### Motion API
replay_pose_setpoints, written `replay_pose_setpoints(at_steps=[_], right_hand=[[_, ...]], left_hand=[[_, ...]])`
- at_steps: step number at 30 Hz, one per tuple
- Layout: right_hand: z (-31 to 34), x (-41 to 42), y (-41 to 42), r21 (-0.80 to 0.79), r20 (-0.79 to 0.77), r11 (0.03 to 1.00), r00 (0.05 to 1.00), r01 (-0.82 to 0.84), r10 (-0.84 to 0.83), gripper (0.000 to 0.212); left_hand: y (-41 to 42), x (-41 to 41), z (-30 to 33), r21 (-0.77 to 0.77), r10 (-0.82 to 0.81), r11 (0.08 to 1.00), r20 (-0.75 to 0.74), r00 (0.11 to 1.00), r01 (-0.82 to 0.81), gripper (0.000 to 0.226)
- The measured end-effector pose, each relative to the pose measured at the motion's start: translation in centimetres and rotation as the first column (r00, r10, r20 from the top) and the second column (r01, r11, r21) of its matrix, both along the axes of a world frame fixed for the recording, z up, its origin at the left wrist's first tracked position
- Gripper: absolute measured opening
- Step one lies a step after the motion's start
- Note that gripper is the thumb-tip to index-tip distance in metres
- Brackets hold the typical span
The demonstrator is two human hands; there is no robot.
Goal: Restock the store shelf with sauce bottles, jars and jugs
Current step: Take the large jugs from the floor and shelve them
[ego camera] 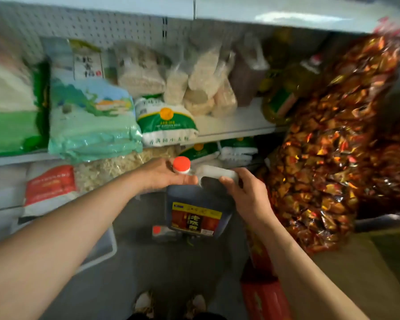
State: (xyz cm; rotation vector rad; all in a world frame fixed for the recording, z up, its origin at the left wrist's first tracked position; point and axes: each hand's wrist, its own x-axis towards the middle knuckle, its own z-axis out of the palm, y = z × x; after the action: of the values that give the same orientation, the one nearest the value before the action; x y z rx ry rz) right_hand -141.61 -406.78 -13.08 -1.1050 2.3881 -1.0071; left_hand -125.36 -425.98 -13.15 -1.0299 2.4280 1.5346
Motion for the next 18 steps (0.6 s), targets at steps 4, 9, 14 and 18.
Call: replay_pose_setpoints(at_steps=[4, 9, 14, 18], right_hand=[[10.0, -2.3, -2.4, -0.131, -0.1, 0.991, 0.994, 0.036, -0.049, 0.03], [20.0, -5.9, -4.5, -0.29, -0.166, 0.955, 0.98, 0.059, -0.111, 0.034], [27.0, -12.2, -7.3, -0.32, -0.241, 0.947, 0.966, 0.008, -0.089, 0.038], [31.0, -19.3, -10.3, -0.345, -0.316, 0.933, 0.949, -0.101, -0.014, 0.062]], left_hand=[[-1.4, -2.7, 10.0, -0.11, 0.02, 0.993, -0.141, 0.99, -0.036, 0.087], [-3.1, -6.0, 18.9, -0.126, 0.014, 0.99, -0.369, 0.929, -0.065, 0.1], [-5.6, -11.3, 23.8, -0.272, -0.02, 0.957, -0.393, 0.919, -0.096, 0.111], [-7.0, -17.0, 27.7, -0.389, 0.005, 0.901, -0.431, 0.902, -0.191, 0.097]])
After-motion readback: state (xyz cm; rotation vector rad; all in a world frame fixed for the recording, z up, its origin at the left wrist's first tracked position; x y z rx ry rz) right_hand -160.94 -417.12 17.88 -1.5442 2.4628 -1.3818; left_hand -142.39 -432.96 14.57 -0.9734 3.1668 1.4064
